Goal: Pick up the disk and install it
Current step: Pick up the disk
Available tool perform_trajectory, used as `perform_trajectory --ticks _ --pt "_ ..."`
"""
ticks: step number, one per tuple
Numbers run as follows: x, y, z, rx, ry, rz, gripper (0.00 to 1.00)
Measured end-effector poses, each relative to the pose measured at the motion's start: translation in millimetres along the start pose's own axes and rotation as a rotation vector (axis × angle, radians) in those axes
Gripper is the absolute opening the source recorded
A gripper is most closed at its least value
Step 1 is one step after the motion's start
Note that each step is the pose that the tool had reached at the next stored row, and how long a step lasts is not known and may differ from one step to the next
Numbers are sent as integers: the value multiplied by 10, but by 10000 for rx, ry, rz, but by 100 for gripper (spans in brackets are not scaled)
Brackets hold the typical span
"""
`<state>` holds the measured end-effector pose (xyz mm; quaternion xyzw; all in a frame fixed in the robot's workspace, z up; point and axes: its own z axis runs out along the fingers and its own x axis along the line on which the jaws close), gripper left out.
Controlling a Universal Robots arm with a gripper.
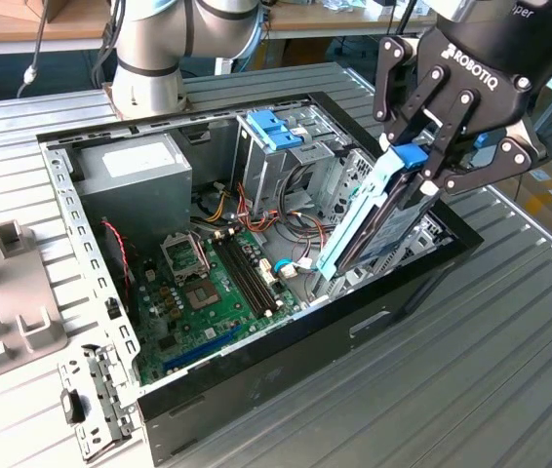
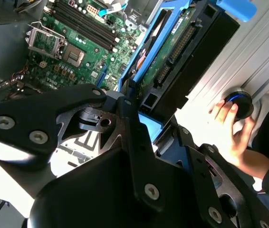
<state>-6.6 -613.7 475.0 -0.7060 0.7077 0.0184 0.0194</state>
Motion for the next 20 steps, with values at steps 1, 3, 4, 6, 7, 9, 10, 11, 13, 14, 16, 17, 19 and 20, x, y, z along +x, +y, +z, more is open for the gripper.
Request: perform_trajectory --ticks 1,3,4,6,7,9,10,11,13,14,16,17,19,20 --pt "0 -21 1 0 -1 0 37" --pt "0 -46 1 0 0 0 37" --pt "0 -61 1 0 0 0 37" --pt "0 -90 2 0 0 0 37" --pt "0 -100 2 0 1 0 37" --pt "0 -121 2 0 0 0 37" --pt "0 -132 2 0 1 0 37" --pt "0 -144 2 0 1 0 37" --pt "1 -177 4 0 0 0 37" --pt "2 -186 4 0 1 0 37" --pt "3 -210 5 0 0 0 37" --pt "3 -218 5 0 0 1 37" --pt "4 -247 6 0 0 1 37" --pt "5 -266 6 0 -1 0 37"
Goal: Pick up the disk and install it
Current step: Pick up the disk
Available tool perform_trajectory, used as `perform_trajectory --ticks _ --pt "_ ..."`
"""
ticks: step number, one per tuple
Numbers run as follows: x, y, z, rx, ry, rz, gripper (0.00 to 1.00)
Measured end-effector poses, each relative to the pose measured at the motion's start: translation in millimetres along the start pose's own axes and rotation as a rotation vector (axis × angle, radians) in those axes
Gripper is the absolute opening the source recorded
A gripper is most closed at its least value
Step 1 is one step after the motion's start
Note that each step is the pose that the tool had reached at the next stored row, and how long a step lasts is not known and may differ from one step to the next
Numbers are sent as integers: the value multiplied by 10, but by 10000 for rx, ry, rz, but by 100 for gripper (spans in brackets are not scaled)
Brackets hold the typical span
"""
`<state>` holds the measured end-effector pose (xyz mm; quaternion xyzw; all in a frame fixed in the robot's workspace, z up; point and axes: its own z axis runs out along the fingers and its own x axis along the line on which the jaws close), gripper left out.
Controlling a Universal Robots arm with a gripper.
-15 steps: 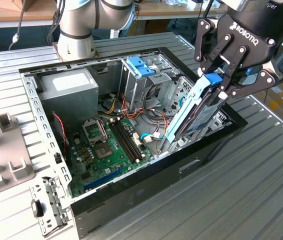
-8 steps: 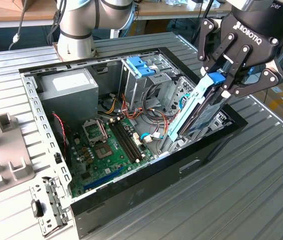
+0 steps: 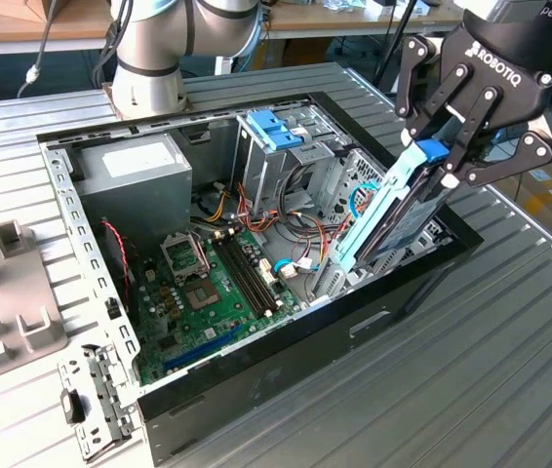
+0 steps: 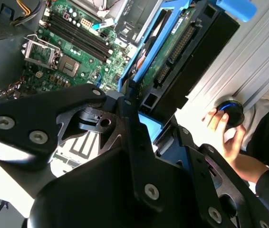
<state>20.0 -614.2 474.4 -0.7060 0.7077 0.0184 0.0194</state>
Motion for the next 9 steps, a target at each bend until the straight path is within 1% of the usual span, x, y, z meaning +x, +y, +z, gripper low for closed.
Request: perform_trajectory --ticks 4,9 --pt "1 -47 0 0 1 0 37" --pt "2 -87 2 0 1 0 37"
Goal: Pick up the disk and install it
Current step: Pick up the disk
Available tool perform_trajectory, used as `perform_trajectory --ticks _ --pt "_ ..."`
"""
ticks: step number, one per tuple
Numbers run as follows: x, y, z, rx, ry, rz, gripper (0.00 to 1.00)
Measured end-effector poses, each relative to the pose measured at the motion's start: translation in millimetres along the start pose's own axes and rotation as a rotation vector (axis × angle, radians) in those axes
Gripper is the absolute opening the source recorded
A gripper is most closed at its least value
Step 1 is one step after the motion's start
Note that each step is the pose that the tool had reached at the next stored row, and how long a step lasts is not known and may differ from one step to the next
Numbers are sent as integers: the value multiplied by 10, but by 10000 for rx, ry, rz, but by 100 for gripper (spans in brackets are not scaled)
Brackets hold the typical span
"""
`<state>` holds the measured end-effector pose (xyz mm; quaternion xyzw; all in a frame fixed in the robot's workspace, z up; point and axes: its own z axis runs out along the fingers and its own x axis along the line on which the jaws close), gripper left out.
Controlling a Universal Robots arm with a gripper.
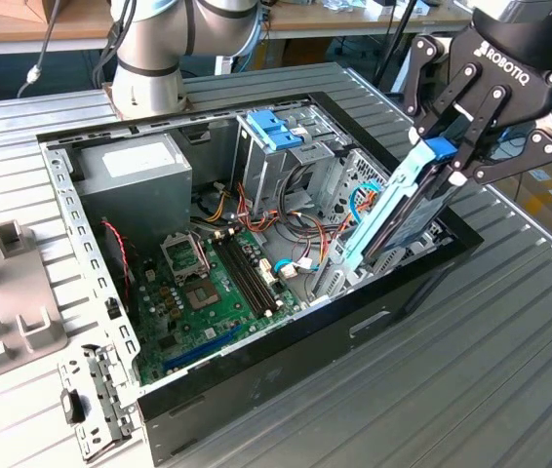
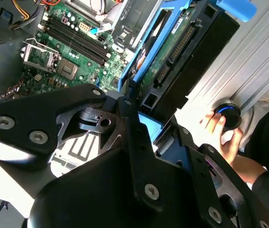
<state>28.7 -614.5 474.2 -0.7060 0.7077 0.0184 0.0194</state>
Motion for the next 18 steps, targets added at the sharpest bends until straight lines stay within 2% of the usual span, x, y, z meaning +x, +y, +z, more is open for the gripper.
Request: perform_trajectory --ticks 18 --pt "7 -161 9 0 1 0 37"
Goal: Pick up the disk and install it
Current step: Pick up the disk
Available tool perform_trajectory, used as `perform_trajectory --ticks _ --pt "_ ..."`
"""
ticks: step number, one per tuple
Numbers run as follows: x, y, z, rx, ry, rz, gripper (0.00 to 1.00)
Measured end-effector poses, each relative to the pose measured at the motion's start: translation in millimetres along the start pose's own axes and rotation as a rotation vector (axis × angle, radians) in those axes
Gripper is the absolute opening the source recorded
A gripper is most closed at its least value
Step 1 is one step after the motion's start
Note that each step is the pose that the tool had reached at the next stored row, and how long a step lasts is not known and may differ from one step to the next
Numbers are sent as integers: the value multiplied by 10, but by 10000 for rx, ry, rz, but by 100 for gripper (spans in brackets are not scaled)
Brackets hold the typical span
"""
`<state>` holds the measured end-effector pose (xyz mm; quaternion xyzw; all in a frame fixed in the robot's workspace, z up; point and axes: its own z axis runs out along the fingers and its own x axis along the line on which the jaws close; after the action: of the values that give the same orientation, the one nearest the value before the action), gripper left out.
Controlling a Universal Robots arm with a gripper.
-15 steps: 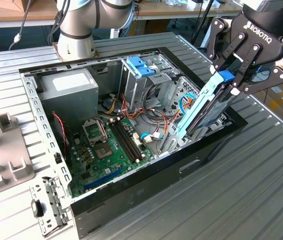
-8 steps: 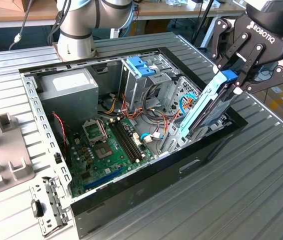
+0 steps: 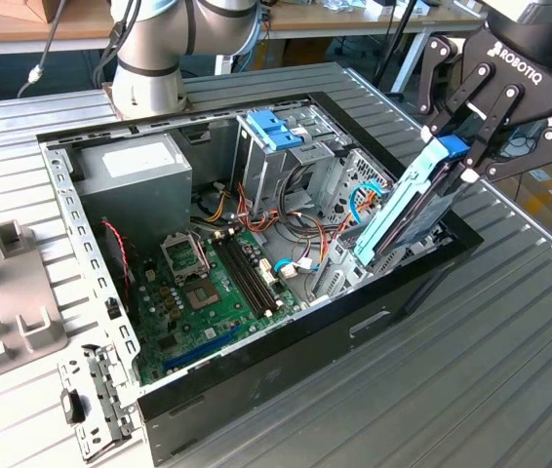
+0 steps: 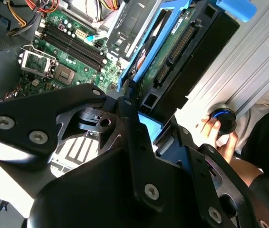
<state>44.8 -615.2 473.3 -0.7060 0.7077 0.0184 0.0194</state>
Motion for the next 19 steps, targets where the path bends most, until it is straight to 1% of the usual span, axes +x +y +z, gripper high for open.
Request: perform_trajectory --ticks 3,6,10,11,13,14,15,19 --pt "0 -37 3 0 -1 0 37" --pt "0 -111 3 0 -4 0 37" --pt "0 -195 3 0 -35 0 37" --pt "0 -215 3 0 -55 0 37" --pt "0 -273 4 -1 -227 0 37" --pt "0 -292 4 -2 -278 0 37" --pt "-1 -312 3 -3 -309 1 37" --pt "-1 -426 3 -12 -317 1 37"
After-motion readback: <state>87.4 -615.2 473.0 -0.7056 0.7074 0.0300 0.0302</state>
